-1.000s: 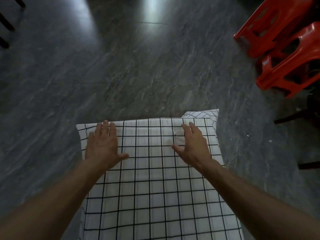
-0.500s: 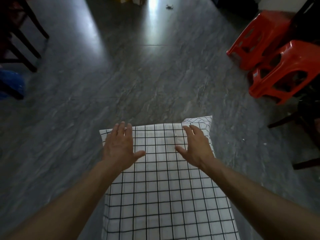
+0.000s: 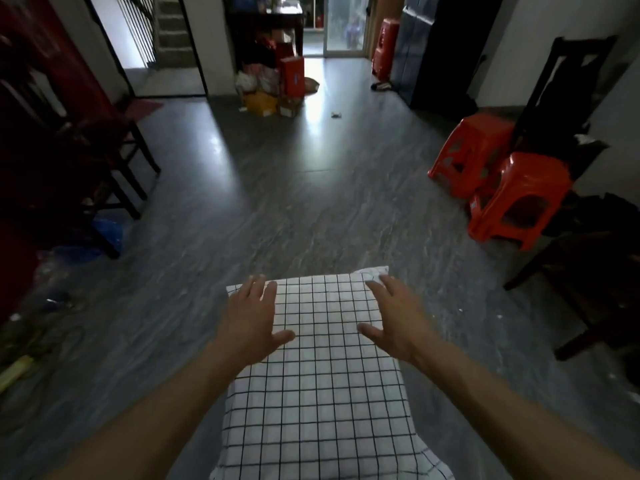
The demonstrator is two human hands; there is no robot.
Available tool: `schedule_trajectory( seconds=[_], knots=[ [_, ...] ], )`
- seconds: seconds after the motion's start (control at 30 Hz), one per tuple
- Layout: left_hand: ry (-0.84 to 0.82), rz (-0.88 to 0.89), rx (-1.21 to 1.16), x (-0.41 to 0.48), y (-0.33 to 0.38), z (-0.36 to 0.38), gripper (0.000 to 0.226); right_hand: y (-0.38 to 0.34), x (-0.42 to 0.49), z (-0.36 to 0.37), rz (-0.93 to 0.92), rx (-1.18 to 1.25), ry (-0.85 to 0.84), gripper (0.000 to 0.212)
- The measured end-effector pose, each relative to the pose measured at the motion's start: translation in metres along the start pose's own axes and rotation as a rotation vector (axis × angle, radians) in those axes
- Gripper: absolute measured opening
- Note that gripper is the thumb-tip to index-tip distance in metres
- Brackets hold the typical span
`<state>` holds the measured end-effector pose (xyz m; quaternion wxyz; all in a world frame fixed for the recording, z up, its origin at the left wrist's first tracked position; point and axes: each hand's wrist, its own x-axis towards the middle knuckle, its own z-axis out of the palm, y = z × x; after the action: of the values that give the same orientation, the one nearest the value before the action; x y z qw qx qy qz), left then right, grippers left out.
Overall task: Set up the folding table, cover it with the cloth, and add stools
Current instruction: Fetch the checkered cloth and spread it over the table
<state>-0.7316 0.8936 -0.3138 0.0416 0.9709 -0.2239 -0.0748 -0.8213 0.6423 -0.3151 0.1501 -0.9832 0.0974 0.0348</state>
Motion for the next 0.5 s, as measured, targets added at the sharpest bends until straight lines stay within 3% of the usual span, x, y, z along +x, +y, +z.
schedule_trajectory(
  seconds=[0.3,0.5],
  knots=[
    [0.155,0.098,0.05,-0.128,0.021,-0.176,0.092,-0.03,-0.137,-0.157,-0.063,0.015,0.103,0.091],
    [0.257,0.124,0.039,-0.192,0.022,-0.233,0.084,-0.065,-0.206,-0.203,-0.068,0.007,0.242,0.09]
  ],
)
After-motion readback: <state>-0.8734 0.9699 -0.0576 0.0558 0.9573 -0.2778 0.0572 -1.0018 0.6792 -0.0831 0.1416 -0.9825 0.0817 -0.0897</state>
